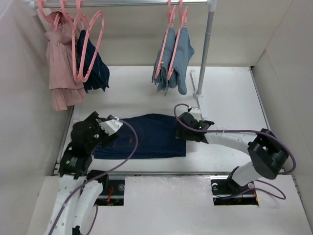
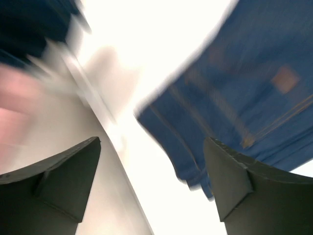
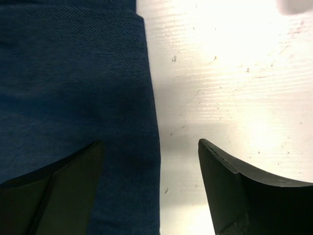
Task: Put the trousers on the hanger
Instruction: Fold the trousers at the center of the board, then pick up the hanger from the clothesline.
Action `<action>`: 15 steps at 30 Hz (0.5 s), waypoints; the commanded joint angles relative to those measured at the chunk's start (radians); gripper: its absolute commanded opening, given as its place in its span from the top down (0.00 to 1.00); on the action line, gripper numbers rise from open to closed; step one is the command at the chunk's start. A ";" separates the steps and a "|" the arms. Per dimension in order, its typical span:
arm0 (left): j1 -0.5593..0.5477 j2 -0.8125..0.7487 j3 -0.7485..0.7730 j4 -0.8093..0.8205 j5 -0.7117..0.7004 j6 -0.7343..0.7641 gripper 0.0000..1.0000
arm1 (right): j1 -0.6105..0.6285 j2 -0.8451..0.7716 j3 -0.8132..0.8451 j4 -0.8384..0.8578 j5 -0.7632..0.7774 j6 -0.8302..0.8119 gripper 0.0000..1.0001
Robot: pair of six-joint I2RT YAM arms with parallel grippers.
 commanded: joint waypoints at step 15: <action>-0.007 0.866 1.566 -0.017 0.065 -0.713 0.21 | 0.144 0.017 0.067 -0.024 0.050 -0.005 0.17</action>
